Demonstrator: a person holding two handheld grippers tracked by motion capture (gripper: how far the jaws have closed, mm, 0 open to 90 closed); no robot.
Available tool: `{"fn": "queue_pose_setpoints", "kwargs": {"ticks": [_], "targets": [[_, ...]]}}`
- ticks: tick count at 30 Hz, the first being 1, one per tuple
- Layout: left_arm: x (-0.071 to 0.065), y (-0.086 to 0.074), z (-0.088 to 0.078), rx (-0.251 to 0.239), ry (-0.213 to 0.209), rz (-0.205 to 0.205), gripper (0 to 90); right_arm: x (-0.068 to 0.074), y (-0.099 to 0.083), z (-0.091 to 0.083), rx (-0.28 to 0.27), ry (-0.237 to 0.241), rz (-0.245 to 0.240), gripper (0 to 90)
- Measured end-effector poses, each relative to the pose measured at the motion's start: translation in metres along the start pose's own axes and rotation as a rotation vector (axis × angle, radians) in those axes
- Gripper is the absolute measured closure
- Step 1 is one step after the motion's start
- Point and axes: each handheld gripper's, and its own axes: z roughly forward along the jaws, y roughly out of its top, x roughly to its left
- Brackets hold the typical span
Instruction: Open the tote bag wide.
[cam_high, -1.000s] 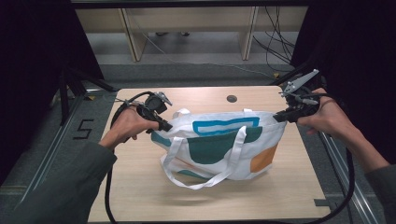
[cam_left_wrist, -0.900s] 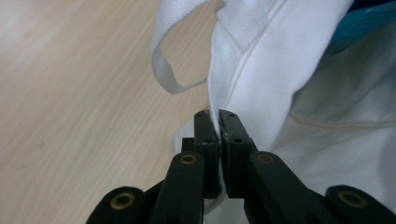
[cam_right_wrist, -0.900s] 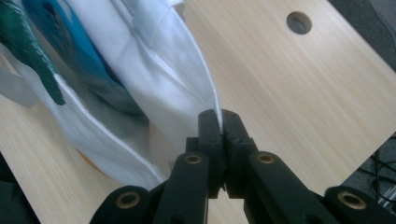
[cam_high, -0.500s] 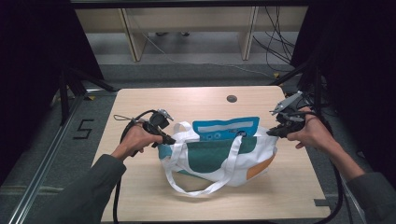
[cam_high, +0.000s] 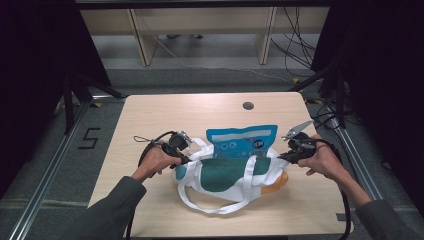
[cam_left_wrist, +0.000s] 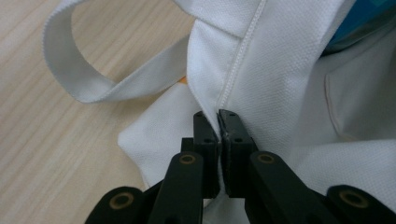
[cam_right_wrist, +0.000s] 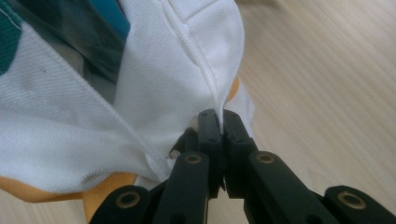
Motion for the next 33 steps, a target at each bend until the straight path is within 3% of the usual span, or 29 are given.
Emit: {"fn": "queue_pose_setpoints", "kwargs": {"ticks": [7,8,9,11,12,14,15,17,18,19,20,21,22,23,24,25,26,27,28,30,31,33], "targets": [[0.001,-0.01,0.008,-0.005,-0.017,-0.022,85.9,0.003,-0.013,0.021,0.004,0.005,0.008,89.1],[0.0,-0.012,0.01,-0.017,-0.018,-0.032,85.8,0.01,-0.013,0.027,-0.012,0.062,0.056,89.1],[0.0,-0.012,0.007,-0.011,-0.01,-0.021,85.3,0.01,-0.014,0.029,0.004,0.05,0.041,89.0],[-0.003,-0.012,-0.002,-0.03,0.008,-0.029,78.7,0.012,-0.013,0.029,-0.001,0.062,0.063,89.0],[-0.004,-0.012,-0.008,-0.036,0.013,-0.031,75.8,0.007,-0.014,0.027,0.01,0.008,0.02,89.0],[-0.008,-0.014,-0.023,-0.052,0.029,-0.039,68.5,0.006,-0.013,0.022,0.001,0.02,0.028,88.8],[-0.007,-0.014,-0.035,-0.068,0.054,-0.013,59.6,0.006,-0.011,0.013,-0.014,0.009,0.032,87.6],[-0.01,-0.015,-0.053,-0.105,0.042,-0.036,58.0,0.005,-0.011,0.01,-0.024,0.008,0.029,87.0],[-0.012,-0.015,-0.062,-0.123,0.041,-0.022,52.5,0.007,-0.008,0.002,-0.06,0.023,0.083,84.8],[-0.015,-0.014,-0.067,-0.142,0.041,-0.028,52.3,0.006,-0.008,-0.001,-0.069,0.015,0.068,84.1],[-0.019,-0.013,-0.075,-0.145,0.04,-0.009,52.3,0.006,-0.008,-0.001,-0.069,0.015,0.068,84.1],[-0.025,-0.012,-0.081,-0.164,0.041,-0.017,51.9,0.009,-0.008,-0.005,-0.076,0.031,0.112,82.9],[-0.028,-0.011,-0.086,-0.159,0.042,0.002,50.6,0.006,-0.008,-0.009,-0.091,0.007,0.084,81.1],[-0.032,-0.01,-0.089,-0.183,0.042,-0.005,48.5,0.01,-0.007,-0.017,-0.118,0.051,0.119,80.2],[-0.036,-0.01,-0.092,-0.192,0.032,-0.014,48.5,0.01,-0.007,-0.017,-0.118,0.051,0.119,80.2],[-0.041,-0.008,-0.098,-0.205,0.029,-0.004,47.2,0.009,-0.008,-0.023,-0.154,0.014,0.082,79.3],[-0.043,-0.007,-0.1,-0.207,0.016,-0.007,47.0,0.011,-0.007,-0.031,-0.133,0.02,0.099,77.8],[-0.045,-0.005,-0.1,-0.228,0.002,-0.016,47.0,0.012,-0.007,-0.034,-0.156,0.025,0.104,76.2],[-0.046,-0.004,-0.102,-0.216,-0.001,-0.003,46.7,0.013,-0.007,-0.038,-0.176,0.022,0.121,74.8],[-0.049,-0.002,-0.101,-0.231,-0.003,-0.004,45.8,0.012,-0.007,-0.043,-0.191,0.023,0.094,74.3],[-0.052,0.0,-0.101,-0.235,-0.022,-0.001,44.2,0.017,-0.007,-0.047,-0.2,0.026,0.119,73.9],[-0.056,0.004,-0.098,-0.243,-0.037,0.007,44.0,0.022,-0.006,-0.058,-0.202,0.049,0.073,72.1]]}}
